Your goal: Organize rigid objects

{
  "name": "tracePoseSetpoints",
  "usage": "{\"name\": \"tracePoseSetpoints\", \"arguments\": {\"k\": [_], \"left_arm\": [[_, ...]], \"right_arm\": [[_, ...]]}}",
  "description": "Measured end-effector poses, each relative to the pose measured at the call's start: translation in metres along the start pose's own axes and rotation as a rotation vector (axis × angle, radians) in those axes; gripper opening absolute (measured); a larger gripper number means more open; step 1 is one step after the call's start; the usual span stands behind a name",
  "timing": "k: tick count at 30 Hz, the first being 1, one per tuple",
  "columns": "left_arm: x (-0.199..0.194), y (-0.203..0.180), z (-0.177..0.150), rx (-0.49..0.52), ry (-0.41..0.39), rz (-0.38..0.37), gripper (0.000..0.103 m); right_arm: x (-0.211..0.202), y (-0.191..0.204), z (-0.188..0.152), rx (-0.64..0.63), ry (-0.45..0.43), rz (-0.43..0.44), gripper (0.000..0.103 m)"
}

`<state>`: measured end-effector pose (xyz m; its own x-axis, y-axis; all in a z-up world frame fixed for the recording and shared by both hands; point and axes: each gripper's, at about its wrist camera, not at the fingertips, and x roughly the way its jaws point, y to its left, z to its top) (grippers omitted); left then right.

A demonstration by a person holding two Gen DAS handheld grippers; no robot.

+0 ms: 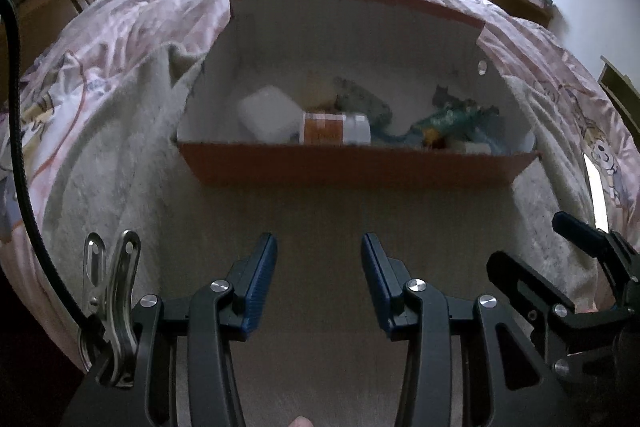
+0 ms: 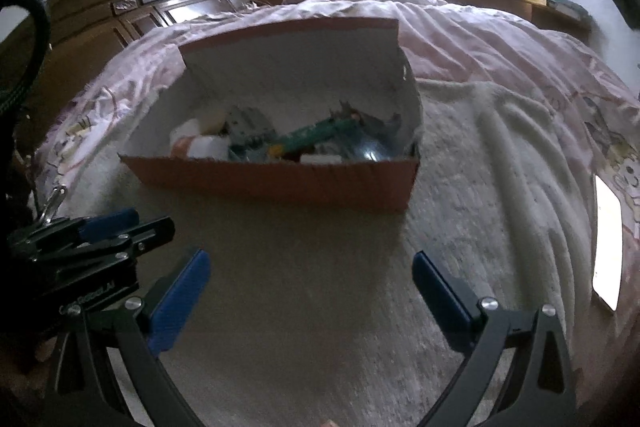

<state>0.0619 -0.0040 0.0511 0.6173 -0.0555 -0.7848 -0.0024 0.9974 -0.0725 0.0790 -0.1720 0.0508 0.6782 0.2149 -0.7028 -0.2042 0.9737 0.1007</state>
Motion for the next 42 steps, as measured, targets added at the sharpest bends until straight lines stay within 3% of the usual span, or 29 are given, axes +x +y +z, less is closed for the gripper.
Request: {"name": "tracePoseSetpoints", "arguments": {"k": [17,42], "left_arm": [[0.016,-0.012,-0.018,0.02,0.048,0.023,0.045],[0.017,-0.012,-0.02,0.018,0.045,0.025,0.046]], "right_arm": [[0.027,-0.015,-0.021,0.094,0.112,-0.054,0.102],[0.033,-0.009,-0.02,0.072,0.114,-0.087,0.103]]}}
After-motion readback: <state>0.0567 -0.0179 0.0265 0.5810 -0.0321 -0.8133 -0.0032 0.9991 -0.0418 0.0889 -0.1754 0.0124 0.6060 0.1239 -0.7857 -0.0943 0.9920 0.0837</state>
